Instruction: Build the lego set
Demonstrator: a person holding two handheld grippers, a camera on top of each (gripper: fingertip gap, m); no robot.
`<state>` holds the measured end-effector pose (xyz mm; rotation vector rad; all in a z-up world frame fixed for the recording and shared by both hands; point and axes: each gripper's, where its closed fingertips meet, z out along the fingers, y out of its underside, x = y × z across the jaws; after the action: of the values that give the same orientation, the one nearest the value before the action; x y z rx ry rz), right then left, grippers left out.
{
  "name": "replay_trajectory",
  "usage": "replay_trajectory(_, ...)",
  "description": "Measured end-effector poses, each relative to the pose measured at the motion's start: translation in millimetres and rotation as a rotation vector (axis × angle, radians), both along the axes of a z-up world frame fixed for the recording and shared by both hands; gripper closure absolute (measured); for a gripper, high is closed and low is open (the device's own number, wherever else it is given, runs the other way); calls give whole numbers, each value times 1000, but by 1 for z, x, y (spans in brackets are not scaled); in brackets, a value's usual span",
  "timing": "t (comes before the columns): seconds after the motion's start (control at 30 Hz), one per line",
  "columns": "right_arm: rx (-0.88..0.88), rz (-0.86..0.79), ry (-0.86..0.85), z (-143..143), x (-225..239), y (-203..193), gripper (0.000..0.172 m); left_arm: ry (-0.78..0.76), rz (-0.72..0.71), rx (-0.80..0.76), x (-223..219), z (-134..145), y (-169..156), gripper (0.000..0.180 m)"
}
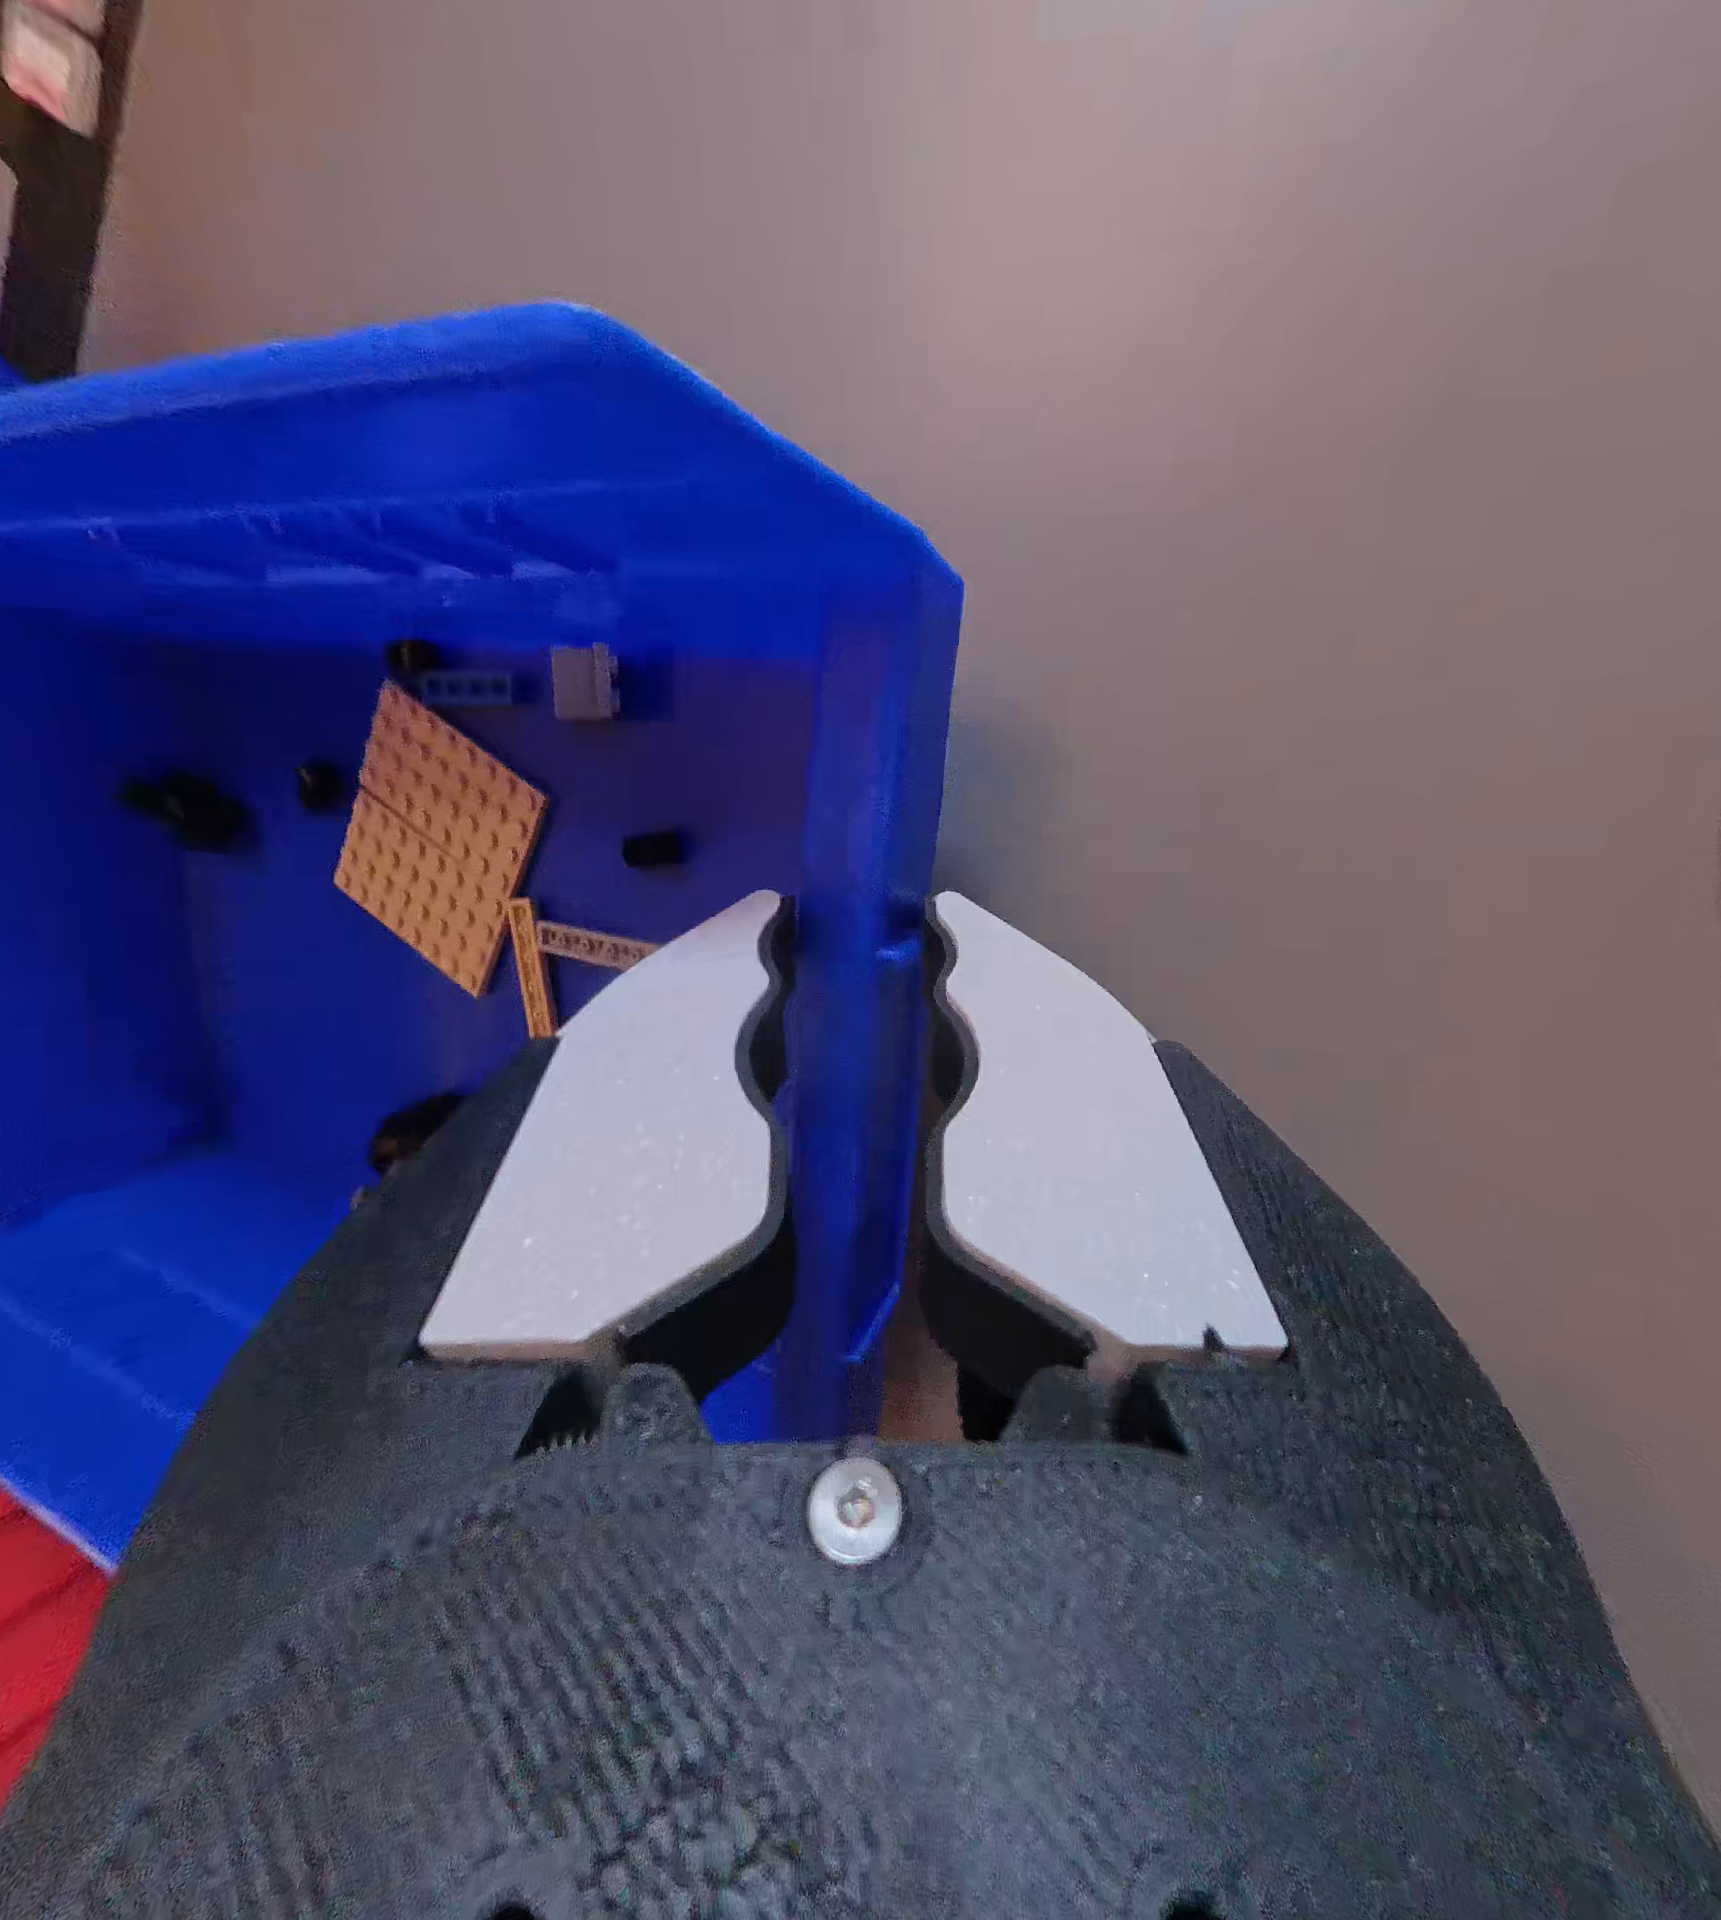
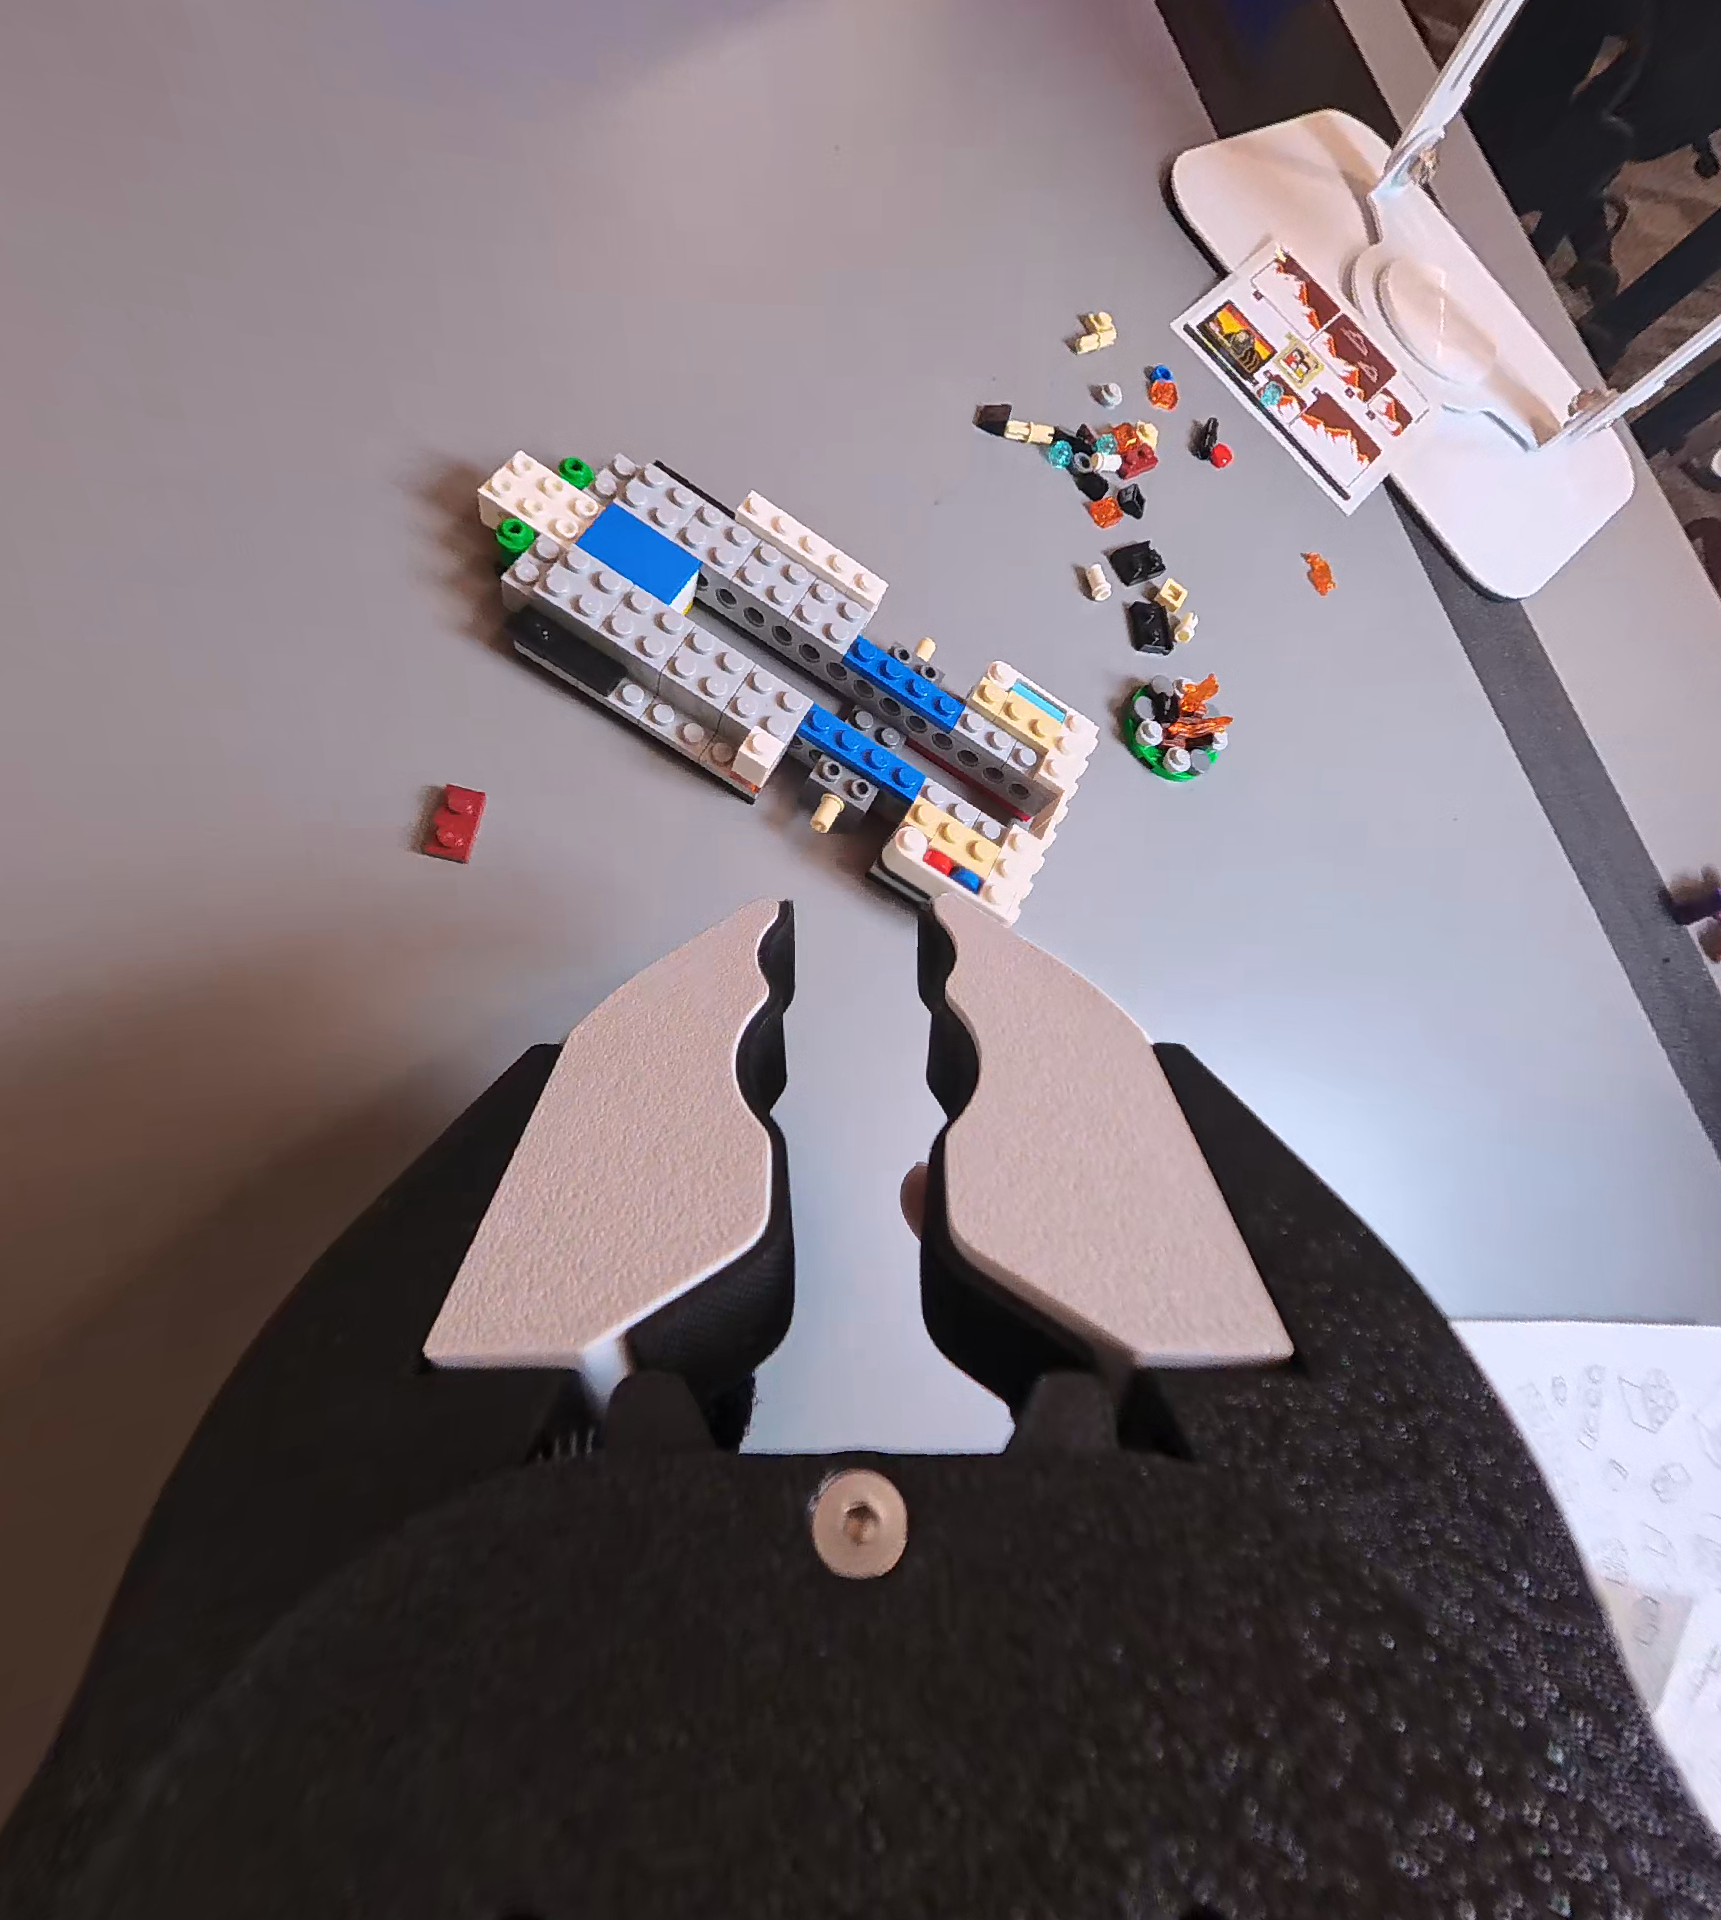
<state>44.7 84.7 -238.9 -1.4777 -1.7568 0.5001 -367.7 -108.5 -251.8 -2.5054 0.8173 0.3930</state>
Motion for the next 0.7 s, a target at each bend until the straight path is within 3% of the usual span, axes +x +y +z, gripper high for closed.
replay_trajectory(0.1, -15, -3, 7, 1, 4, -4, 149, -228, 85, 59, -1, 21, 12, 153)
replay_trajectory(0.2, -37, -1, 29, 2, 6, -9, 149, -372, 295, 56, -34, 25, 25, 155)
replay_trajectory(0.27, -50, 1, 44, 2, 5, -11, 149, -389, 444, -40, -56, 8, 27, 149)
replay_trajectory(0.43, -60, 1, 72, 2, 6, -16, 149, -429, 586, -156, -76, -24, 37, 145)
replay_trajectory(0.6, -76, -19, 78, -1, 17, -15, 150, -394, 642, -175, -87, -34, 38, 163)
replay_trajectory(0.7, -78, -36, 86, -1, 22, -12, 151, -390, 600, -178, -84, -34, 39, 169)
